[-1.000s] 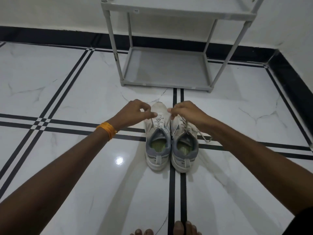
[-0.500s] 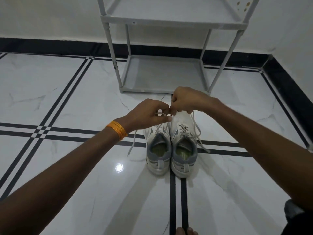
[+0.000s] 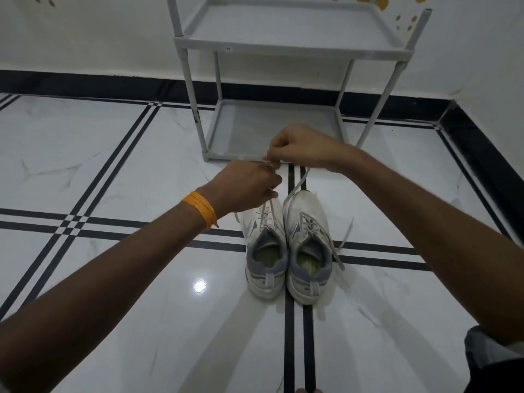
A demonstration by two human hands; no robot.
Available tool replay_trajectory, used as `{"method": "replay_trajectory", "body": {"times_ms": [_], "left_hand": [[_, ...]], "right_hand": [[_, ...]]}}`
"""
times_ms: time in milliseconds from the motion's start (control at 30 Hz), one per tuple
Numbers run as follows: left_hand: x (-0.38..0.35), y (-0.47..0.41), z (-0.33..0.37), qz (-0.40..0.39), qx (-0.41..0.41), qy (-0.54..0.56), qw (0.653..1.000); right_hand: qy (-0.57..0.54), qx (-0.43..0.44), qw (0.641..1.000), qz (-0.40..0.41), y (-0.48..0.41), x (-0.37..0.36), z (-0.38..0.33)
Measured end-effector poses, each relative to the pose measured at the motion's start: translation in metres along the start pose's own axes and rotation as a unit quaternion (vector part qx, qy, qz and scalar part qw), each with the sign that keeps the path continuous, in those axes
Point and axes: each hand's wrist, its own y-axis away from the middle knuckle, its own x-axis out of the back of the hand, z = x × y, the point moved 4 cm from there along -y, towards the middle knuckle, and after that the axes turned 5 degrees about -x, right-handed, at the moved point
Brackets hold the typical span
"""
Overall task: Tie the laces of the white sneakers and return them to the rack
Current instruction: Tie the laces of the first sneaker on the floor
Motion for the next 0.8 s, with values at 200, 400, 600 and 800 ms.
{"method": "replay_trajectory", "body": {"times_ms": [200,400,600,800], "left_hand": [[-0.002,-0.002,-0.026,-0.036,0.276,0.43,0.859],[-0.003,0.0,-0.024,-0.009,0.357,0.586,0.728],[-0.002,0.001,-0.028,-0.005,0.328,0.594,0.735],[-0.009,-0.007,-0.02,0.04,0.288,0.455,0.842]], "right_hand": [[0.197,-0.055,0.93,0.305,-0.002,0.019,0.019],[0.022,-0.028,0.999,0.04,0.005,-0.03,0.02],[-0.175,-0.041,0.977,0.117,0.01,-0.011,0.032],[-0.384,-0.015,0.92,0.073,0.013,-0.004,-0.001]]}}
